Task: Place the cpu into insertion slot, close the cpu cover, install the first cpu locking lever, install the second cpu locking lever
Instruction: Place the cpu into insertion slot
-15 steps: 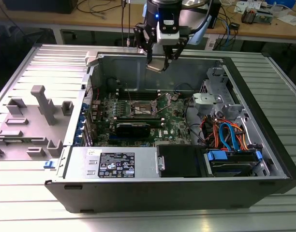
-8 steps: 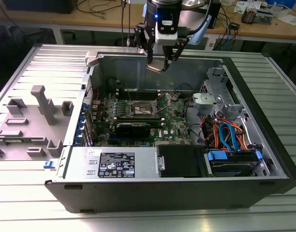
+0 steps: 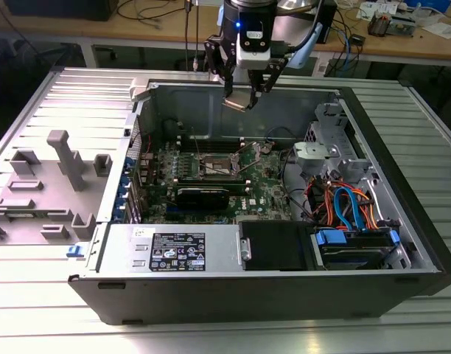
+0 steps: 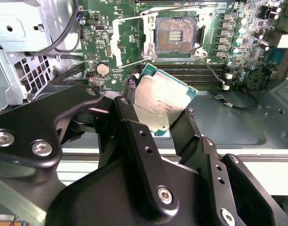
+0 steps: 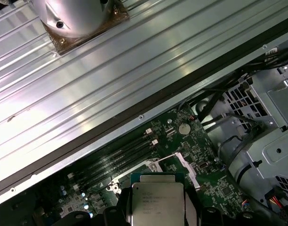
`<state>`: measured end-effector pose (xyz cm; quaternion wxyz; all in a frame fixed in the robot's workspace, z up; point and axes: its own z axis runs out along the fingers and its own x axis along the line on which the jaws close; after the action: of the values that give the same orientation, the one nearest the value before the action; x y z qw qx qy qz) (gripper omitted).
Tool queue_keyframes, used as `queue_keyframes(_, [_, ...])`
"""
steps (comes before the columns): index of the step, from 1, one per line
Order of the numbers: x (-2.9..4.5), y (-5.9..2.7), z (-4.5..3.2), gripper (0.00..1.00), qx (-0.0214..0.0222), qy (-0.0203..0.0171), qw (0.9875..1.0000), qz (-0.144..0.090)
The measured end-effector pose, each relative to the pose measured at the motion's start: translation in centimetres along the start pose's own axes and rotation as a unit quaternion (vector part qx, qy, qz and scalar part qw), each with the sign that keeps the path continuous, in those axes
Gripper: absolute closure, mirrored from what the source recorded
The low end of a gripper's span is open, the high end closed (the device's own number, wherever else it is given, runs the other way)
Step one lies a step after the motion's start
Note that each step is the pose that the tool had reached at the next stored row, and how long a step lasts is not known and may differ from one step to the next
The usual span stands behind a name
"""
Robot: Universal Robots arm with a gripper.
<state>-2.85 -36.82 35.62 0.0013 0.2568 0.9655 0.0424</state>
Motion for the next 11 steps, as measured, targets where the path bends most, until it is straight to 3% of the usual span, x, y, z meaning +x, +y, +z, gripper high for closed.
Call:
queue_keyframes(5, [0.0,0.0,0.0,0.46,0.0001,-0.0004,1.0,0.004])
queue_keyframes(11, [-0.01,-0.02,0.04,0.46,-0.0004,-0.0024,0.9996,0.028])
